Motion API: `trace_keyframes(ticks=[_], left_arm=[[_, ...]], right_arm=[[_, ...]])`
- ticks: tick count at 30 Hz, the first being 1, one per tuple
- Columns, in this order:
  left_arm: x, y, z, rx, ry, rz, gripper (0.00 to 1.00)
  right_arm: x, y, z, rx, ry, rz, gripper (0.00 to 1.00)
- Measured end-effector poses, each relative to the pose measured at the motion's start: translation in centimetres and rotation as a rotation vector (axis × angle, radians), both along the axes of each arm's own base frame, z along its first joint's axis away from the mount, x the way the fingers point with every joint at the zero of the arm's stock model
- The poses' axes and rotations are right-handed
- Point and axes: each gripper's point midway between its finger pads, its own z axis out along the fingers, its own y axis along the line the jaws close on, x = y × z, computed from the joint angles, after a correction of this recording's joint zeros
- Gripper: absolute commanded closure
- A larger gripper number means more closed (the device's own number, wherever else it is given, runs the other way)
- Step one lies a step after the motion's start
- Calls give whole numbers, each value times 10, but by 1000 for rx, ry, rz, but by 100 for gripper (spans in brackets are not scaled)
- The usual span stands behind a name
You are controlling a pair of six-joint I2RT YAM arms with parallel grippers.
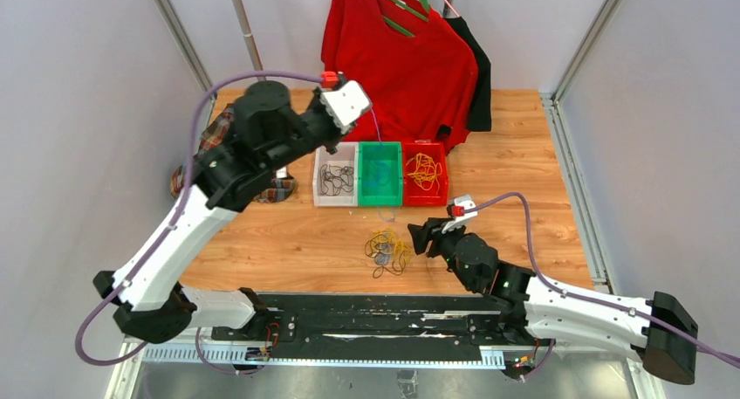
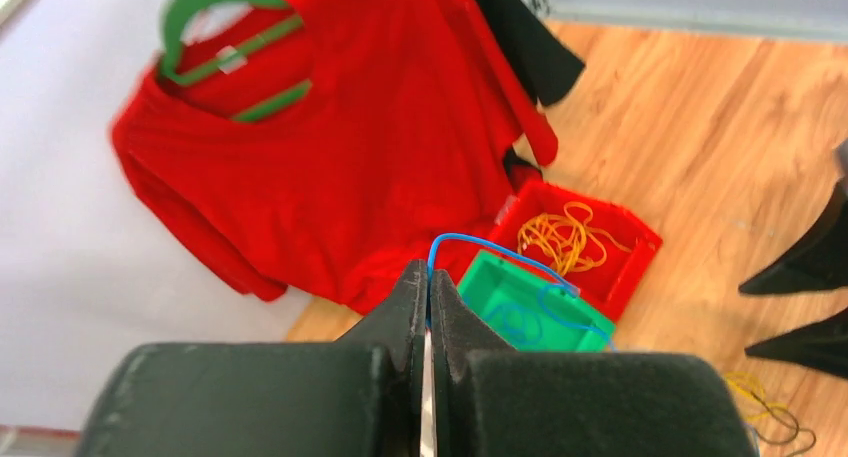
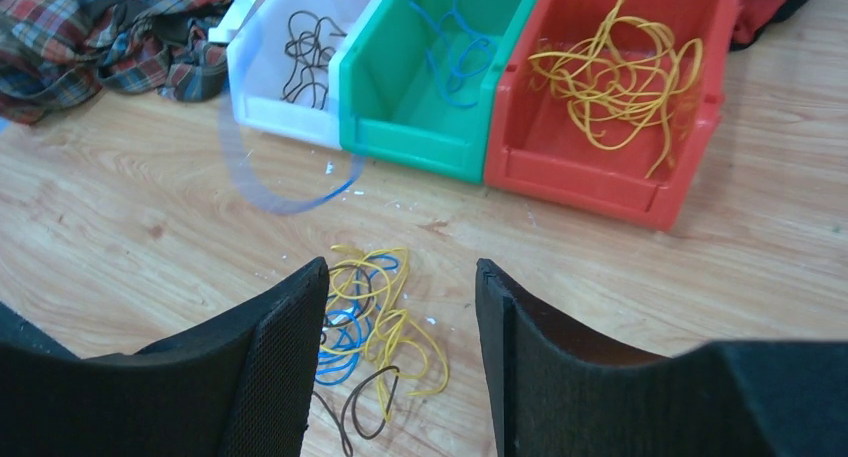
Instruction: Untangle the cables
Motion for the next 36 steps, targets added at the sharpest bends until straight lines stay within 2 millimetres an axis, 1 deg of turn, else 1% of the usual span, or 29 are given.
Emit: trace_keyframes(ticks=[4,6,10,13,15,16,18,23,27,31,36], left_arm=[[21,-16,-46,80,72,20,99],[30,-23,-61,109,97,27,99],[51,-38,-83,154,130,42,100],[67,-44,-102,193,152,59,100],[76,-45,-113,215,163,72,99],[83,-46,-120,229,169,83,100],[92,-46,-130,245,178,97,100],[117,-47,-160,289,210,126,100],[131,-47,-190,325,247,141,100],[140,-49,-219,354,281,148,100],[140,-50,-245,377,324,143,100]], right_arm=[[4,-13,10,2,-19,-59,44],[5,-19,11,-2,-23,-83,44],[6,-26,15,4,-31,-107,44],[8,-32,16,2,-35,-125,44],[9,-35,16,-4,-35,-136,44],[9,-37,15,-8,-34,-140,44],[9,-38,14,-14,-34,-141,44],[9,-39,12,-33,-33,-141,44],[11,-42,11,-42,-32,-150,44],[12,-46,11,-48,-34,-157,44],[12,-48,9,-57,-30,-162,44]])
